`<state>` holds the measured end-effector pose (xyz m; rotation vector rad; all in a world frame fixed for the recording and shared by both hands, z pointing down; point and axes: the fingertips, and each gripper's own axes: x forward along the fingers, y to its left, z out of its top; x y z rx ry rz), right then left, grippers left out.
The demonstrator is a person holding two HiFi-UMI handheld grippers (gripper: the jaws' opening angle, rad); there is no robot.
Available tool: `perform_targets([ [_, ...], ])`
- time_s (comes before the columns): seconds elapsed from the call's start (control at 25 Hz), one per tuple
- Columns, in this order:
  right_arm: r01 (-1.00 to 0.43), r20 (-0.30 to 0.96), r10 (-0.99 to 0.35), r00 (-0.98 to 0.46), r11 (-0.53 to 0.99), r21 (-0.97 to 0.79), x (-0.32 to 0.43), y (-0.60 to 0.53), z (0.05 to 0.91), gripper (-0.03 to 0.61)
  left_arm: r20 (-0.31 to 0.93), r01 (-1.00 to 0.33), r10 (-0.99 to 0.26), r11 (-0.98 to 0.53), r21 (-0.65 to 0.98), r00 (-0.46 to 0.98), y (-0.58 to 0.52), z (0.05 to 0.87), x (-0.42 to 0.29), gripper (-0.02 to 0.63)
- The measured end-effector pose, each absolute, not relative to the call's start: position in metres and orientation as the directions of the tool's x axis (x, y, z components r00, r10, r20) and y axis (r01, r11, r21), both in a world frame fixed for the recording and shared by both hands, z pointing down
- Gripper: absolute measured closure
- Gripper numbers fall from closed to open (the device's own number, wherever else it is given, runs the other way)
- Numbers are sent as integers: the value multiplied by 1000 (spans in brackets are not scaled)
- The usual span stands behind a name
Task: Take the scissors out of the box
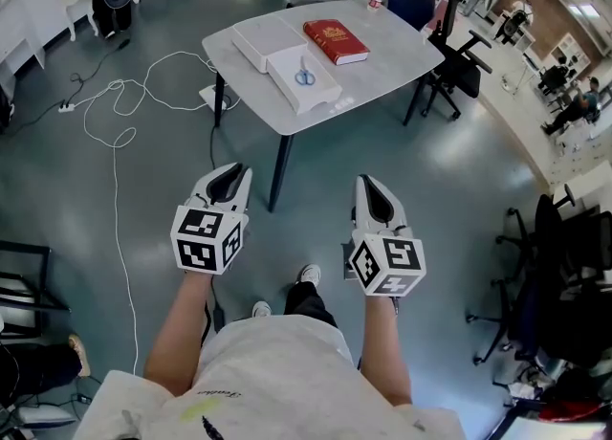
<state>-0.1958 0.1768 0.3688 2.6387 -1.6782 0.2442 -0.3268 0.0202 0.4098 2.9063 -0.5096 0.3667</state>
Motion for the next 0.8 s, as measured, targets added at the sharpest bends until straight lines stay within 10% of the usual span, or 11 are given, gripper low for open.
perform_targets([
  [0.8, -926, 151, -924, 352, -368, -91, -57, 115, 373, 573, 315, -395, -342, -911, 121, 885, -32, 416, -190, 543],
])
